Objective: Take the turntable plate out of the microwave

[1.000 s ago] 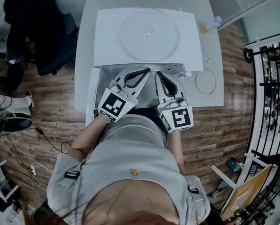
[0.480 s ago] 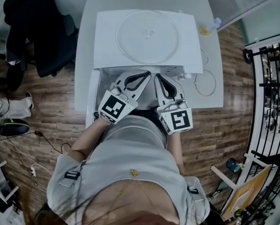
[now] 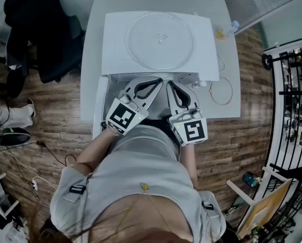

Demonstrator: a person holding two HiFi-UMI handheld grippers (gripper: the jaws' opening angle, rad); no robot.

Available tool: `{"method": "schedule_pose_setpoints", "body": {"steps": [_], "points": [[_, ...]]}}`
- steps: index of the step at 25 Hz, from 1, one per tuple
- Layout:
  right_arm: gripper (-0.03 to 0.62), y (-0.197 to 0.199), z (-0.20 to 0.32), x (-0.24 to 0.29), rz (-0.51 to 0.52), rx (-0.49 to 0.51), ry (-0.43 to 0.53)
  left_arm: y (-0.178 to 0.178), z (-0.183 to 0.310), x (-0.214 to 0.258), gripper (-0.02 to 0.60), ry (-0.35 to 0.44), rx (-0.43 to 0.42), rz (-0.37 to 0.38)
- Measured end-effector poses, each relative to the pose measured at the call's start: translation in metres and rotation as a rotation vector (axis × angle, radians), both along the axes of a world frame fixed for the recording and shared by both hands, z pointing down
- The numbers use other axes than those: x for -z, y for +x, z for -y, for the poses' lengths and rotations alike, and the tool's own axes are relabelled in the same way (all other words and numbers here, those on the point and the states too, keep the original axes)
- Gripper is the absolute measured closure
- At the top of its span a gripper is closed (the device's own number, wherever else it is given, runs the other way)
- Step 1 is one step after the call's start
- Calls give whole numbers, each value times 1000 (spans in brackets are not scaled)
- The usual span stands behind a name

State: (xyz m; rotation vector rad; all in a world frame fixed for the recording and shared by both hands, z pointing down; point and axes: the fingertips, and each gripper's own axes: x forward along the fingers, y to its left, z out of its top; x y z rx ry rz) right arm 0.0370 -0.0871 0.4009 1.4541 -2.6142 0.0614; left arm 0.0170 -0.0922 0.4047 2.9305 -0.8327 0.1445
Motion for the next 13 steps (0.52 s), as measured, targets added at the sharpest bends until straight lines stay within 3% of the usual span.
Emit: {"method": "schedule_pose_setpoints", "body": {"steps": [13], "points": [[577, 2, 2, 1, -10, -8, 4, 0, 0, -1, 553, -13, -6, 4]]}}
